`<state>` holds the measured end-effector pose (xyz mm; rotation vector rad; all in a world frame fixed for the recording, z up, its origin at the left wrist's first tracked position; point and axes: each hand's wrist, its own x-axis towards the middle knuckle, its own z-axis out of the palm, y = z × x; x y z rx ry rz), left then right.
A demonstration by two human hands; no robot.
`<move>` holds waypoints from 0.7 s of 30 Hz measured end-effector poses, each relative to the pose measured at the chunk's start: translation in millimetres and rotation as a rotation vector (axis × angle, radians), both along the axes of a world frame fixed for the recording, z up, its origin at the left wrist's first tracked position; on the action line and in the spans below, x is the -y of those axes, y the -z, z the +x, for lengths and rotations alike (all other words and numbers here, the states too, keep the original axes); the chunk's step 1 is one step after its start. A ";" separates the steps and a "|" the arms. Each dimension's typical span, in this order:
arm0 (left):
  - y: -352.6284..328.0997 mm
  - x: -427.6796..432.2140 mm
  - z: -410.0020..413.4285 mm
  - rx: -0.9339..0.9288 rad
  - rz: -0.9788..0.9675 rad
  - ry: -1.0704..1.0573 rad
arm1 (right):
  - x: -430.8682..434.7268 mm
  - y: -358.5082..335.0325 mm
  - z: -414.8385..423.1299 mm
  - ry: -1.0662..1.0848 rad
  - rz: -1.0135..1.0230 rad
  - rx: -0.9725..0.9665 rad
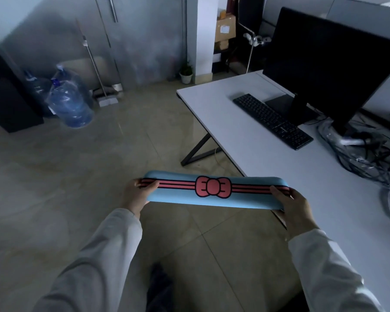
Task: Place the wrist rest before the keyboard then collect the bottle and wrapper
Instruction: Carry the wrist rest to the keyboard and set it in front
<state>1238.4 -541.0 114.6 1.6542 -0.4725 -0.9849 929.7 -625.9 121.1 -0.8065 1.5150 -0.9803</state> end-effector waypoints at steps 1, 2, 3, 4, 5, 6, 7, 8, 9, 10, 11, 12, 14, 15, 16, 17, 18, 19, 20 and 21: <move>0.5 14.4 3.6 0.001 -0.004 0.025 | 8.8 0.7 2.8 0.024 0.002 0.010; 1.1 30.1 7.9 -0.003 -0.011 0.049 | 19.0 1.7 6.7 0.048 0.005 0.013; 1.9 46.0 13.0 -0.006 -0.015 0.070 | 30.0 3.1 11.3 0.076 0.009 0.012; 2.2 63.1 19.7 -0.011 -0.013 0.087 | 42.1 3.6 17.8 0.109 0.010 0.012; 0.8 77.8 25.6 -0.012 -0.006 0.105 | 52.1 2.3 24.8 0.137 0.010 0.015; 0.0 94.5 34.8 -0.011 -0.005 0.125 | 64.5 1.6 33.3 0.161 0.006 0.020; -1.1 112.9 45.9 -0.012 -0.004 0.141 | 78.3 0.8 43.3 0.181 0.002 0.026; -2.4 129.1 57.3 -0.008 0.004 0.152 | 90.3 0.1 52.9 0.195 -0.003 0.030; -3.6 144.2 67.3 -0.002 0.009 0.164 | 99.4 -1.4 62.2 0.205 -0.005 0.035; -4.1 157.9 77.6 0.002 0.014 0.182 | 107.8 -2.2 71.2 0.217 -0.007 0.033; -6.1 177.6 90.4 -0.006 0.015 0.212 | 121.0 -1.1 81.6 0.240 -0.004 0.034; -6.3 188.1 97.7 -0.010 0.018 0.228 | 126.2 -0.8 87.5 0.257 0.002 0.034; -3.5 216.2 114.4 -0.010 0.034 0.257 | 141.5 1.0 102.3 0.289 0.007 0.030; -0.5 229.2 121.2 -0.013 0.038 0.271 | 149.2 3.9 108.2 0.306 0.012 0.022; 2.1 239.5 125.5 -0.016 0.039 0.287 | 155.5 5.4 112.2 0.318 0.011 0.015; 6.7 249.8 129.2 -0.017 0.052 0.303 | 161.3 8.7 115.8 0.329 0.021 0.002; 8.8 256.6 129.8 -0.021 0.066 0.311 | 165.0 10.5 117.6 0.338 0.028 -0.001; 11.3 264.2 130.0 -0.027 0.082 0.325 | 168.6 13.0 118.9 0.353 0.041 -0.005; 14.6 272.3 130.6 -0.028 0.098 0.336 | 172.4 15.2 119.9 0.369 0.053 -0.005; 17.7 280.6 131.0 -0.030 0.108 0.346 | 176.5 18.1 120.8 0.388 0.065 -0.010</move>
